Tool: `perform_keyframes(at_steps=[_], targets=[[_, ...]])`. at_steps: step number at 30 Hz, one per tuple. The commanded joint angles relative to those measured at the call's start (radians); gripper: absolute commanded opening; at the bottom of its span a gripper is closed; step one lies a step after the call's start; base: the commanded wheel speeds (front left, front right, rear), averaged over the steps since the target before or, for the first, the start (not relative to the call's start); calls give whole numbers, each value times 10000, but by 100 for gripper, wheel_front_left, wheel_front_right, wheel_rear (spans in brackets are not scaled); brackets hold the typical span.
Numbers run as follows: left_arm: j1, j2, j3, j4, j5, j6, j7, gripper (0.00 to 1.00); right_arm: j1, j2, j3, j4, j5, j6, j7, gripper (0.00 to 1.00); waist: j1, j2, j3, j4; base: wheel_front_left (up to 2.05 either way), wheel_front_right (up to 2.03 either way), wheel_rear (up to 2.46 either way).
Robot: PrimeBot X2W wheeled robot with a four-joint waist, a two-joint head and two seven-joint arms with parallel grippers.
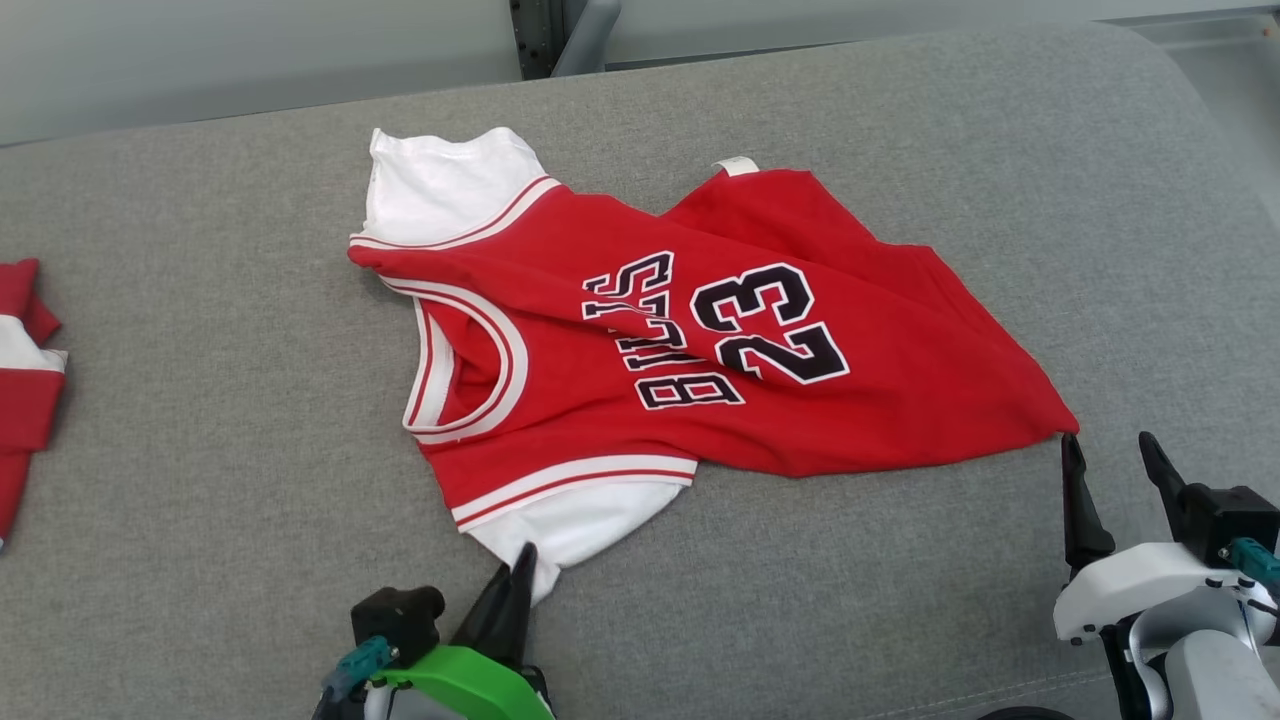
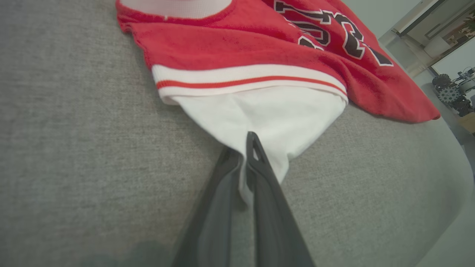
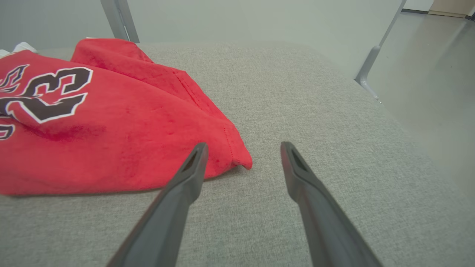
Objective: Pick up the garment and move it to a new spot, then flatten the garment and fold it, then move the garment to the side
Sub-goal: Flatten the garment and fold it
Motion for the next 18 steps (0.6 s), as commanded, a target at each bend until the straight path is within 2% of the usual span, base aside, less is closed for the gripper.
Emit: perform_keyframes(at_steps=[1, 5, 8, 18], targets=[[-183, 44, 333, -170, 270, -24, 10, 0, -197, -97, -96, 182, 110, -18, -25, 100, 0, -1, 100, 72, 0, 0, 0], [-24, 44, 1332, -614, 789, 288, 10, 0, -398, -86, -166, 574, 143, -18, -25, 100, 0, -1, 206, 210, 0, 0, 0], [91, 37, 1691, -703, 1162, 217, 10, 0, -492, -70, -136, 839, 187, -18, -25, 100, 0, -1, 257, 308, 0, 0, 0], [25, 40, 1710, -701, 1306, 78, 10, 0, -810, -99, 122, 1784, 438, -18, -25, 100, 0, -1, 447, 499, 0, 0, 0]])
